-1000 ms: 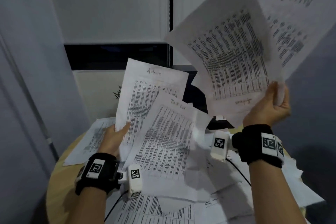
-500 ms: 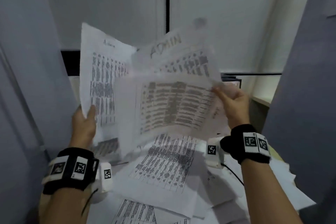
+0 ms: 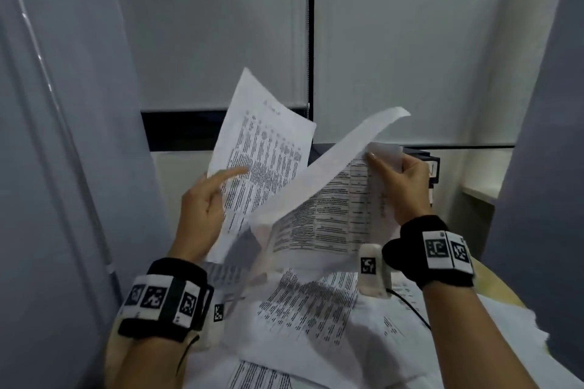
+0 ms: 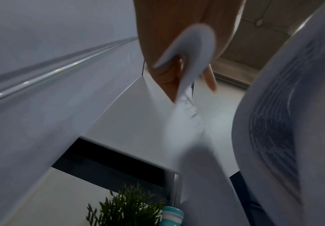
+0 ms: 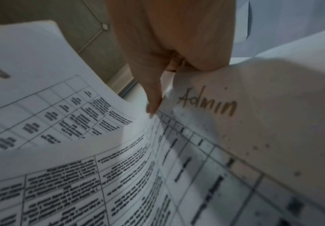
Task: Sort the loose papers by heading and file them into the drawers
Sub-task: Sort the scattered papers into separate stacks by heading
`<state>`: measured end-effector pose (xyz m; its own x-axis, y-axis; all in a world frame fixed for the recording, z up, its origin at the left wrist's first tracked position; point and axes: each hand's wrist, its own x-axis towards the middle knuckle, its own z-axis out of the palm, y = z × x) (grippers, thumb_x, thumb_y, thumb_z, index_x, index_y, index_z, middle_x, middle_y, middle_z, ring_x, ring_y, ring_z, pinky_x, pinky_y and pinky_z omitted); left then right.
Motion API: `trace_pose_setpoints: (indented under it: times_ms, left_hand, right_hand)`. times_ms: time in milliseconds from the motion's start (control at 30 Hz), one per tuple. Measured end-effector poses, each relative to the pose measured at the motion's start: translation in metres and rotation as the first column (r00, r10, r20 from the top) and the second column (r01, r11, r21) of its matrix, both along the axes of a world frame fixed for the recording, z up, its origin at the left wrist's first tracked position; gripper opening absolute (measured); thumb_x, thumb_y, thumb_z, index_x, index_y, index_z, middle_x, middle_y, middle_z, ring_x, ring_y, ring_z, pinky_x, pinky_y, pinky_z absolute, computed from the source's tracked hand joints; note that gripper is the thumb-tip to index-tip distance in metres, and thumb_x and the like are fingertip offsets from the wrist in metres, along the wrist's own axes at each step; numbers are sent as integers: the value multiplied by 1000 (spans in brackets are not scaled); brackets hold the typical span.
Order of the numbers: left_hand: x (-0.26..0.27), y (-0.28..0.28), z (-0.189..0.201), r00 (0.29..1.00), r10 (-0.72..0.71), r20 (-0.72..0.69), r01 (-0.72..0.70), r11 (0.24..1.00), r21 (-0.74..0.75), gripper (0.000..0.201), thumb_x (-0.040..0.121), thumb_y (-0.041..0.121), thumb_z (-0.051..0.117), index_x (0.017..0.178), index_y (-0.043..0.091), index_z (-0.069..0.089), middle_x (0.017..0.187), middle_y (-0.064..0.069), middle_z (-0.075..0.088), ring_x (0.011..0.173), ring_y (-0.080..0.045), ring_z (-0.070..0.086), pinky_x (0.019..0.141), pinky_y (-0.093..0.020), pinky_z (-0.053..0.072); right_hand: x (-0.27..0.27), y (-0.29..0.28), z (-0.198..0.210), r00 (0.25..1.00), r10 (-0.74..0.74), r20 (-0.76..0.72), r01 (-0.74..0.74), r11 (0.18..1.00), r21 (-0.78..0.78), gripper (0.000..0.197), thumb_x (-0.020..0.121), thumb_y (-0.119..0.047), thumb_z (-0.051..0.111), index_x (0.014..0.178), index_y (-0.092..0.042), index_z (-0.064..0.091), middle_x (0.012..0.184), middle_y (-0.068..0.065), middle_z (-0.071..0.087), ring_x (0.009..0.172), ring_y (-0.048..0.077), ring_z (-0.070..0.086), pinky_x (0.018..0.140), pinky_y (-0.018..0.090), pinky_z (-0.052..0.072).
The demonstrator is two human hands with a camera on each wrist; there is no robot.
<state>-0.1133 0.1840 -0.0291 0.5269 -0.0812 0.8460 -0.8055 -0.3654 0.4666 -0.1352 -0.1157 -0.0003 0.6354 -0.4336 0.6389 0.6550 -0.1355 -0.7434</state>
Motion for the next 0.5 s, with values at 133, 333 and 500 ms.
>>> trace_pose_setpoints:
  times_ms: [133,333,500]
  left_hand:
    - [0,-2,2,959,-234,-161,243,969,37,55,84,18,70,135,22,50,123,26,55,115,17,49,97,-5,37]
    - [-7,-14,6,904,-356,-237,370,929,14,77,72,64,65,137,26,47,134,22,46,114,28,40,92,3,34]
    - [-17,-24,6,904,-381,-194,312,898,-309,30,82,42,66,66,17,59,65,6,57,66,-10,52,52,-18,44]
  right_hand:
    - [2,-4,0,999,7,-45,-6,999,35,25,81,-17,75,97,2,71,86,12,73,72,17,70,63,26,54]
    - [4,-8,-3,982,-33,-184,27,999,-37,30,78,-24,78,94,1,71,90,18,73,71,23,67,56,26,49]
    - [0,2,-6,943,-75,-324,10,980,-197,24,81,-29,75,87,-6,74,87,9,74,85,28,71,81,43,57]
